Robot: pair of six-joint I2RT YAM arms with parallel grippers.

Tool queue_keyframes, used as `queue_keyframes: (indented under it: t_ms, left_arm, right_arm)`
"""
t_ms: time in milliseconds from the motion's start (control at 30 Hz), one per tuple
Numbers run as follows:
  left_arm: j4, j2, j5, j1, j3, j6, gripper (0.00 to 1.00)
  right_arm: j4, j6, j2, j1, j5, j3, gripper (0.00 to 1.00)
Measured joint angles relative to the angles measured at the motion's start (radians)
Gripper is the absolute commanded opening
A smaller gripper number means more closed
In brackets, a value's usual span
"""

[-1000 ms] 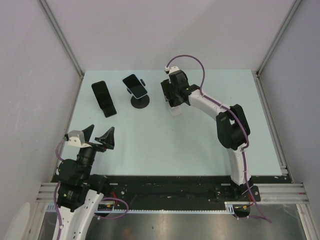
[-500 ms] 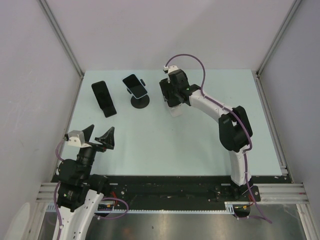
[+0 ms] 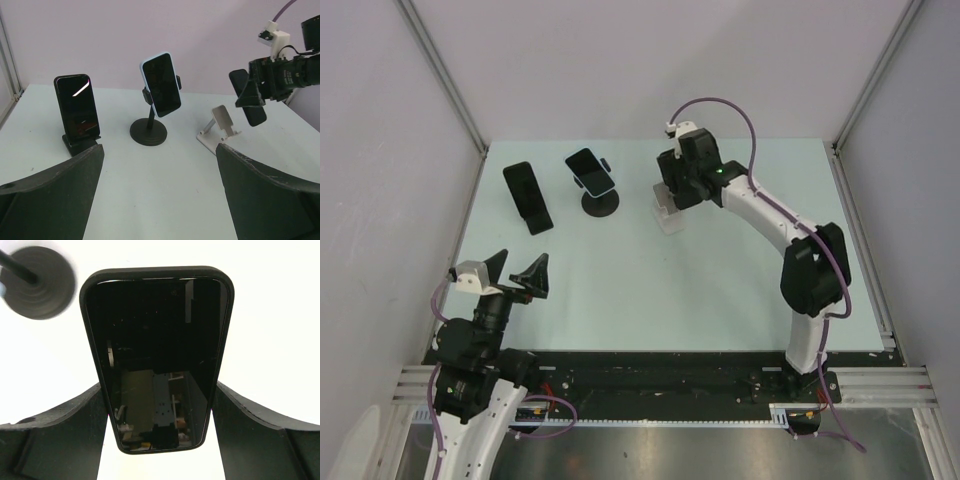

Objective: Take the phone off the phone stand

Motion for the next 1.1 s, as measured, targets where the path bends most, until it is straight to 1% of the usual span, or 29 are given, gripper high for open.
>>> queue_keyframes:
  t_ms: [200, 333, 533, 633, 767, 1000, 1100]
  left_arm:
    - [-0.003, 0.0, -0.018, -0.031, 0.0, 0.0, 1.0]
    - [-0.012, 0.0, -0.031, -0.054, 0.0, 0.0, 1.0]
    - [-0.023, 0.0, -0.044, -0.083, 0.006, 0.0, 1.0]
    - [-0.025, 0.0, -0.049, -0.093, 0.011, 0.0, 1.0]
    - [-0.027, 0.0, -0.06, -0.106, 0.015, 0.0, 1.0]
    - [-0.032, 0.0, -0.067, -0.113, 0.015, 0.0, 1.0]
    - [-0.036, 0.0, -0.068, -0.114, 0.015, 0.0, 1.0]
  right_arm:
    - [-0.068, -0.042, -0.099, -0.13, 0.009, -0.076, 0.17]
    - [-0.104, -0.06, -0.14, -0.24, 0.003, -0.096, 0.1]
    - [-0.127, -0.045, -0.151, -0.423, -0.061, -0.098, 0.1]
    - [-0.144, -0.049, -0.148, -0.496, -0.074, -0.098, 0.11]
    - [-0.14, -0.109, -0.108, -0.578, -0.093, -0.098, 0.12]
    - [-0.142, -0.201, 0.062, -0.731, -0.224, -0.093, 0.14]
    - [-0.147, -0.233, 0.123, -0.792, -0.25, -0.082, 0.15]
